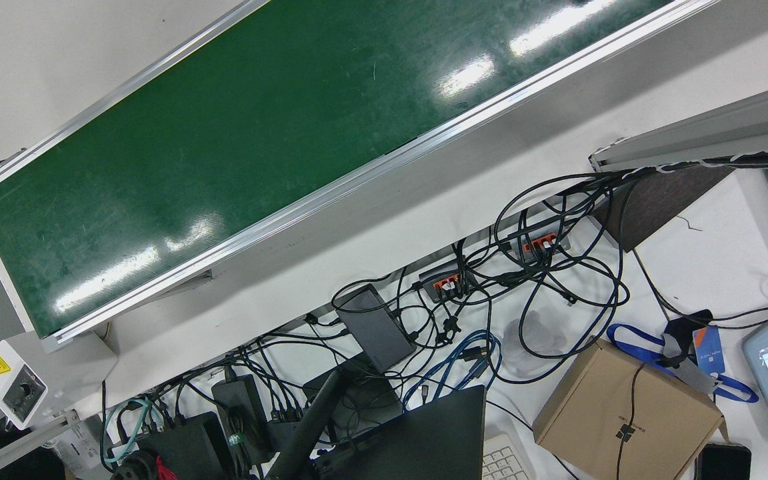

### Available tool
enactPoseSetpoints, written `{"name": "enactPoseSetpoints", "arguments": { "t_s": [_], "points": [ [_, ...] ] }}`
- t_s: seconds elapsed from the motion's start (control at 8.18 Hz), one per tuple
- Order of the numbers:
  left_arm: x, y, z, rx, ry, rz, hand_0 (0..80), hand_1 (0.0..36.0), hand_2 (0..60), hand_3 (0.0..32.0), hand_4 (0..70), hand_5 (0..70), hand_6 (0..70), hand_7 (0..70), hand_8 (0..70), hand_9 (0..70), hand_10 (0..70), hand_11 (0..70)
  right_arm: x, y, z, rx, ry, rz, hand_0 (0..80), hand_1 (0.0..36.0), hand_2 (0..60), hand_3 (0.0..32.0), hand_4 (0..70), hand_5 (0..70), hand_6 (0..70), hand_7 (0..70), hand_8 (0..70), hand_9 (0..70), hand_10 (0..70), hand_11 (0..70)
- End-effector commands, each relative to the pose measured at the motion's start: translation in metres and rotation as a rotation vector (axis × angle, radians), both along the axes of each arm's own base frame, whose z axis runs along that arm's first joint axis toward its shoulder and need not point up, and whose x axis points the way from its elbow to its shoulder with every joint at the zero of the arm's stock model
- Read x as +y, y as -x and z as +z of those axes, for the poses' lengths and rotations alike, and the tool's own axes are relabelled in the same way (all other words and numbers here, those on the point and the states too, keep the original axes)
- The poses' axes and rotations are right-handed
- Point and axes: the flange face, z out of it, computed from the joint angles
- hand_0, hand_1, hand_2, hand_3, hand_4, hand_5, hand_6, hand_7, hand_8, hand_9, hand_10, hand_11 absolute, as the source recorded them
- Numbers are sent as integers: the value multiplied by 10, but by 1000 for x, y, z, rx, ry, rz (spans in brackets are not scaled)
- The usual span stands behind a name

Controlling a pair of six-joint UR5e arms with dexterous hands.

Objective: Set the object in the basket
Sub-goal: 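Close the left hand fingers around the bottle on the conveyor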

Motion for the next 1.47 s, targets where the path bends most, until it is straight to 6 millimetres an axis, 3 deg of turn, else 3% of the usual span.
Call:
{"name": "enactPoseSetpoints", "arguments": {
  "t_s": [0.0,0.12,0.24,0.61,0.98,1.35],
  "points": [
    [-2,3,0,-3,0,-6,591,114,0,0,32,145,22,0,64,57,26,56,0,0,0,0,0,0,0,0,0,0,0,0,0,0,0,0,0,0],
    [-1,1,0,-3,-2,-3,623,134,0,8,11,144,14,0,48,46,19,50,0,0,0,-1,1,0,0,0,0,0,0,0,0,0,0,0,0,0],
    [1,-1,0,-3,-2,2,570,55,0,20,8,120,4,0,41,42,12,34,0,0,0,0,0,0,0,0,0,0,0,0,0,0,0,0,0,0],
    [-3,-3,-7,-14,-14,-6,557,35,0,16,12,120,7,0,43,43,9,27,0,0,0,0,0,0,0,0,0,0,0,0,0,0,0,0,0,0],
    [-13,-8,-20,-4,-26,-13,563,50,0,2,26,133,15,0,43,44,12,33,0,0,0,-1,1,0,0,0,0,0,0,0,0,0,0,0,0,0],
    [-35,-26,-16,-15,-13,-15,564,58,0,0,64,136,29,0,68,64,22,46,0,0,0,0,0,0,0,0,0,0,0,0,0,0,0,0,0,0]
  ]
}}
